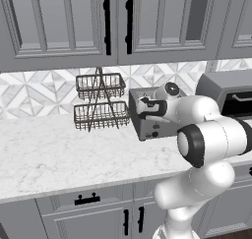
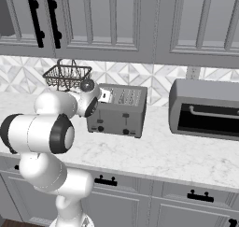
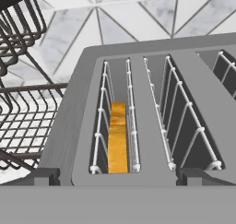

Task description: Start the toaster. Once the lever pops up, take the bread to the plate on the dining counter.

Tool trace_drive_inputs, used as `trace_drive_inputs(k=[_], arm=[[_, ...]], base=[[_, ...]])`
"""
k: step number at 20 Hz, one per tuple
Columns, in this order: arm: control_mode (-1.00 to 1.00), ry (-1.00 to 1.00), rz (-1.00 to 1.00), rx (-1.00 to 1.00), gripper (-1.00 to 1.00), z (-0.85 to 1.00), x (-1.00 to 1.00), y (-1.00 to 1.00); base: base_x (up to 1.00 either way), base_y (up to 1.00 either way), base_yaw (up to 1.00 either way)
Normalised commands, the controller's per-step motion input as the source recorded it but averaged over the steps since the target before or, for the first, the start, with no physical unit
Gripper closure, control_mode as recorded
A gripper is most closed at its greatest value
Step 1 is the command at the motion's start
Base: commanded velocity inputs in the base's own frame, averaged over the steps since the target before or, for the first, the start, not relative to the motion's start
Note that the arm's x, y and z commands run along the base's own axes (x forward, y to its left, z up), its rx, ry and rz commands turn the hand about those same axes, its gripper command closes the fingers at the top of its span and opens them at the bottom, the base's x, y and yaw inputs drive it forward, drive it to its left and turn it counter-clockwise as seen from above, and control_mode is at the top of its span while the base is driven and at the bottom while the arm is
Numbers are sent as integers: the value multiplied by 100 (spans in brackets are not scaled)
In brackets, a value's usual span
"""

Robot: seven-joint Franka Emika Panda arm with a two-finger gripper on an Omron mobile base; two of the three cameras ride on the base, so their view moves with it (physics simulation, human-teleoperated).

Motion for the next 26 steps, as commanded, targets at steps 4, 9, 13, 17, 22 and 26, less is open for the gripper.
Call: trace_drive_inputs(k=[4, 9, 13, 17, 22, 26], arm=[[-100, 0, 0, 0, -100, 0, 0, 0], [-100, 0, 0, 0, -100, 0, 0, 0], [-100, 0, 0, 0, -100, 0, 0, 0], [-100, 0, 0, 0, -100, 0, 0, 0], [-100, 0, 0, 0, -100, 0, 0, 0], [-100, 0, 0, 0, -100, 0, 0, 0]], base=[[0, 0, 0], [0, 0, 0], [0, 0, 0], [0, 0, 0], [0, 0, 0], [0, 0, 0]])
